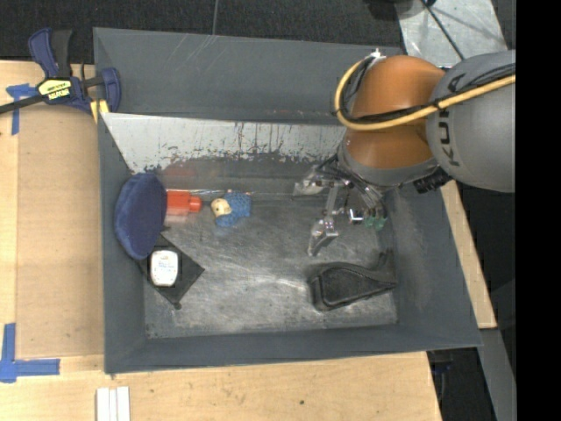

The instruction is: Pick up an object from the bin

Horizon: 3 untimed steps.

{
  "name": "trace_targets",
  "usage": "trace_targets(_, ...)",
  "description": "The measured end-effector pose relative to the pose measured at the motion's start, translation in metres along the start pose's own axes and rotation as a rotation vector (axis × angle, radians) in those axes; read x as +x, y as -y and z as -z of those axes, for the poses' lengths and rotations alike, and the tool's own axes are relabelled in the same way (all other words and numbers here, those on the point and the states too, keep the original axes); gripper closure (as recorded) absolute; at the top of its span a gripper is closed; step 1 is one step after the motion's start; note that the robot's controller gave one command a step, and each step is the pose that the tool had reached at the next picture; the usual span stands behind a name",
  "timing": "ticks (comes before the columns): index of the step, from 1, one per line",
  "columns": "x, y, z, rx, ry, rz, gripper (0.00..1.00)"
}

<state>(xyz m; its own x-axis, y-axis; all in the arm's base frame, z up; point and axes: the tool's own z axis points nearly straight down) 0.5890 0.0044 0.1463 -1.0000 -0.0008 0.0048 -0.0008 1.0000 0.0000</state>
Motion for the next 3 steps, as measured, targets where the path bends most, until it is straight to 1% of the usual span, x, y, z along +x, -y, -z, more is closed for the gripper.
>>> trace_targets(1, -0.004, -0.070, -0.015, -0.003, 0.004, -0.044, 0.00)
trace_targets(2, -0.032, -0.100, -0.067, -0.002, 0.007, -0.139, 0.00)
trace_targets(3, -0.034, -0.099, -0.063, -0.002, 0.013, -0.140, 1.00)
